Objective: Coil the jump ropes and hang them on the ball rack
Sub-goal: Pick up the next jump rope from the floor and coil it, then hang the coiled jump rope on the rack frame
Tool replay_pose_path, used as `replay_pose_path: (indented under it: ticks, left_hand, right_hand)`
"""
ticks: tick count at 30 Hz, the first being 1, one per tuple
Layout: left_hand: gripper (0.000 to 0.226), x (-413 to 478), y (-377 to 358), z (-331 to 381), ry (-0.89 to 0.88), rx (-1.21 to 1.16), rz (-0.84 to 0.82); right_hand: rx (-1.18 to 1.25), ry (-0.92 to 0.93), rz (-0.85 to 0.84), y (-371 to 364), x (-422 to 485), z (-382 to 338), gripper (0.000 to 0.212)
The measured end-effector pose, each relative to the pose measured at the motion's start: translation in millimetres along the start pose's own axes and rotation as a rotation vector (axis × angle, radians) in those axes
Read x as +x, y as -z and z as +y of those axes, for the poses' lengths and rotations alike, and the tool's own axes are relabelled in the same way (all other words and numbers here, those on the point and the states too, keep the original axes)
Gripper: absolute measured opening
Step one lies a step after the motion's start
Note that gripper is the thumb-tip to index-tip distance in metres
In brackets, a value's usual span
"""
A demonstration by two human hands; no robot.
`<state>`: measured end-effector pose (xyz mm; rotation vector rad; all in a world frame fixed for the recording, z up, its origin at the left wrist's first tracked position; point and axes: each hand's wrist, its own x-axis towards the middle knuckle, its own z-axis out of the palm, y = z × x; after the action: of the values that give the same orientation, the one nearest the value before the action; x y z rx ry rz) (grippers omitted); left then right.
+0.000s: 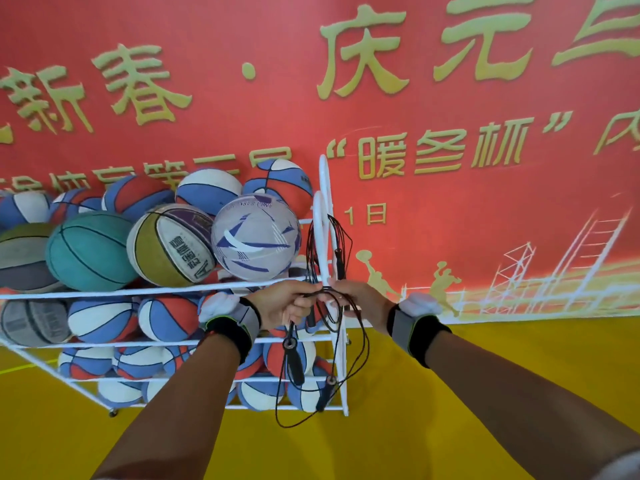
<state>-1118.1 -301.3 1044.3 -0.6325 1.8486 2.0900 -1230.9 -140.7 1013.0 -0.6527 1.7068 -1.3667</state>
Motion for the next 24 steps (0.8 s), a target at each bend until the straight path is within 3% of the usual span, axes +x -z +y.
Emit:
replay_pose_path:
  ticks: [3, 6, 9, 12, 15, 19, 22, 24]
  left_hand:
    - [0.034, 13.7, 22.7, 16.8, -0.084, 0.009, 0.0]
    - [0.031, 27.8, 43.7, 25.8, -0.111, -0.049, 0.051]
    - [0.025, 45.8, 66.4, 32.4, -0.111, -0.137, 0.076]
    - [0.023, 56.3, 72.6, 40.0, -0.125, -0.2, 0.115]
    - [0.027, 72.9, 77.1, 54.0, -0.183, -0.317, 0.143]
    - [0.031, 98.3, 83.5, 79.6, -0.271, -0.518, 0.165]
    - [0.029, 115.8, 84.5, 99.2, -0.356, -0.452, 0.286]
    - [0.027, 128.3, 84.5, 111.6, -0.398, -0.303, 0.469]
  right_hand:
    - [0.107, -0.014, -0.109, -6.2, 22.5, -12.4, 0.034]
    - [0.053, -0.001, -0.079, -2.1, 46.2, -17.4, 0.032]
    - [-0.107, 0.031, 0.018, 10.6, 80.9, -12.8, 0.018]
    - [-0.268, 0.162, 0.167, 26.3, 102.1, -5.4, 0.022]
    - [-0.415, 0.257, 0.279, 37.7, 116.8, -9.3, 0.012]
    - [-0.468, 0.346, 0.436, 59.9, 148.5, -27.7, 0.009]
    - [-0.519, 0.433, 0.494, 78.2, 174.9, -47.6, 0.021]
    - [-0.498, 0.468, 0.493, 87.2, 189.9, -58.9, 0.023]
